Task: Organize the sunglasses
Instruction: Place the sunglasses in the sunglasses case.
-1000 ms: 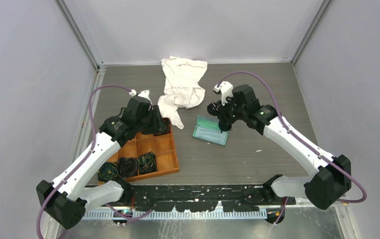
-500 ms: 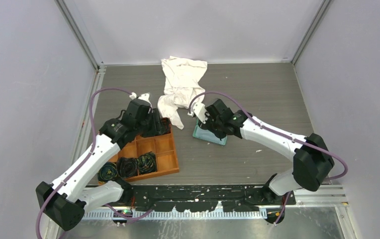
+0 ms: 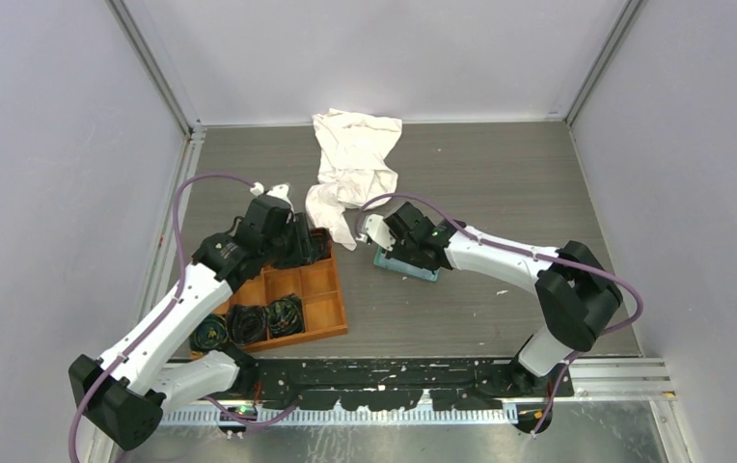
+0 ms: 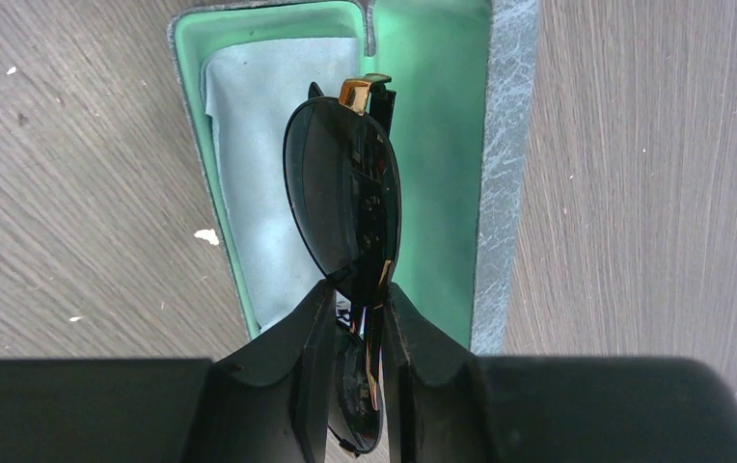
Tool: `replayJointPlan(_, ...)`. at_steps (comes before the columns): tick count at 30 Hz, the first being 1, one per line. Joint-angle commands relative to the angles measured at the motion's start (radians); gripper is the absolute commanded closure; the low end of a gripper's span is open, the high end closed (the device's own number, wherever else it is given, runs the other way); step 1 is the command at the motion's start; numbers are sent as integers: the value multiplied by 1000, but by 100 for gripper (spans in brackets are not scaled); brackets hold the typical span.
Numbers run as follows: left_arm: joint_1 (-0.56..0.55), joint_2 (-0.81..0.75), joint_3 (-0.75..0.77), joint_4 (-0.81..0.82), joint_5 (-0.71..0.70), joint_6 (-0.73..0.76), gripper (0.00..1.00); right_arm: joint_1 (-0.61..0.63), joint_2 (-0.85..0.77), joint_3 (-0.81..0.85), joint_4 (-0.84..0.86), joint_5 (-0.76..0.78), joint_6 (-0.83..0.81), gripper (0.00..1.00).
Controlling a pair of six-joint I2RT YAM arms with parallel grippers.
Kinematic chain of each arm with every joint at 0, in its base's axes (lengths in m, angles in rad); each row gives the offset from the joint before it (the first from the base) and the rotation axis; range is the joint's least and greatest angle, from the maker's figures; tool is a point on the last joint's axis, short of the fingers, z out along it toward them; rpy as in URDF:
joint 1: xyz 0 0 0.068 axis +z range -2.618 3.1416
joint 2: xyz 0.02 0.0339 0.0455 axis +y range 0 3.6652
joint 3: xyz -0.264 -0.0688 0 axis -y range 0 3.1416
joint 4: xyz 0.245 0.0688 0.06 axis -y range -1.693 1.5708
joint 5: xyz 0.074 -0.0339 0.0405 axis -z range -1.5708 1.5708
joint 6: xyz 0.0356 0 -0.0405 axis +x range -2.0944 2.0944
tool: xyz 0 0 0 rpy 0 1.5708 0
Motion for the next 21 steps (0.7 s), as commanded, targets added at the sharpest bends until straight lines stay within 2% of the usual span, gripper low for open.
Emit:
replayJointPlan(1,7,-22,-12,29,-2,-12,56,4,14,-5,81,28,-41,76)
replayJointPlan(21,7,-37,-21,15,-14,-16,56,5,73,35,21,-63,-36,74)
